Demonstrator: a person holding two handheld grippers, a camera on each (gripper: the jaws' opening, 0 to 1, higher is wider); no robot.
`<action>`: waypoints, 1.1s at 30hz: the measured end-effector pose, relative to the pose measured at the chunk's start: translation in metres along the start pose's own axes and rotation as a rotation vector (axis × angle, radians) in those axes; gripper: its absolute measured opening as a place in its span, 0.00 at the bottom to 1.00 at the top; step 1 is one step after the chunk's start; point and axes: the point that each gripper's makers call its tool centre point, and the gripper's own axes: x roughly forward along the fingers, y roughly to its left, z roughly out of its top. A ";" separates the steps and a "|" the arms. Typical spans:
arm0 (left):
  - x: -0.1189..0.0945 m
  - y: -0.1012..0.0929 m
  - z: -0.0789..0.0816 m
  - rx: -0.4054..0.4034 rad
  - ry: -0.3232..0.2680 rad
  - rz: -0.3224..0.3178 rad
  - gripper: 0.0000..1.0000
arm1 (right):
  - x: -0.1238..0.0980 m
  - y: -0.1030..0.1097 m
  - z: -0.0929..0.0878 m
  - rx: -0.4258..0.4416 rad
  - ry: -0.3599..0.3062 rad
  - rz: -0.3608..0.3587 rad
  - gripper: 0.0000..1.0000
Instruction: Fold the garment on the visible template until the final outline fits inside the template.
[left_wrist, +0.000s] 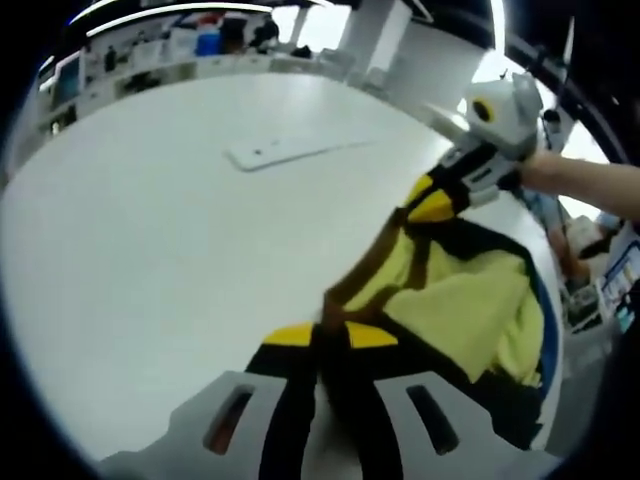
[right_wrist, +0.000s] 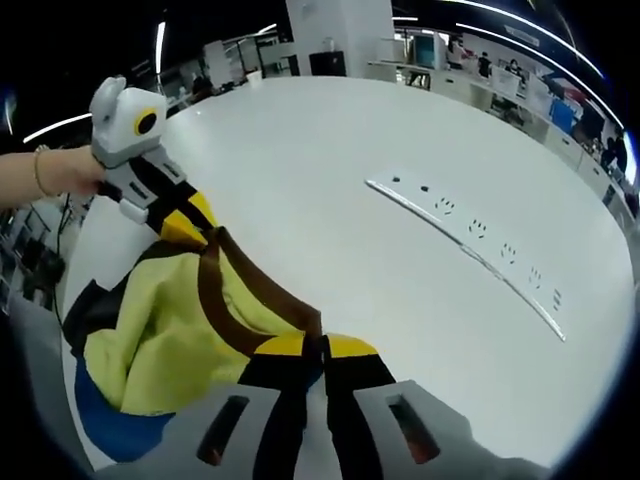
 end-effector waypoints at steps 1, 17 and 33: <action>0.000 0.000 0.000 0.005 0.003 0.002 0.02 | 0.000 0.000 0.000 -0.001 -0.001 -0.001 0.04; -0.022 -0.003 0.022 -0.005 -0.054 0.038 0.00 | -0.020 0.007 0.016 -0.045 -0.041 -0.027 0.03; -0.060 -0.017 0.041 -0.001 -0.123 0.065 0.00 | -0.056 0.026 0.044 -0.073 -0.114 -0.047 0.03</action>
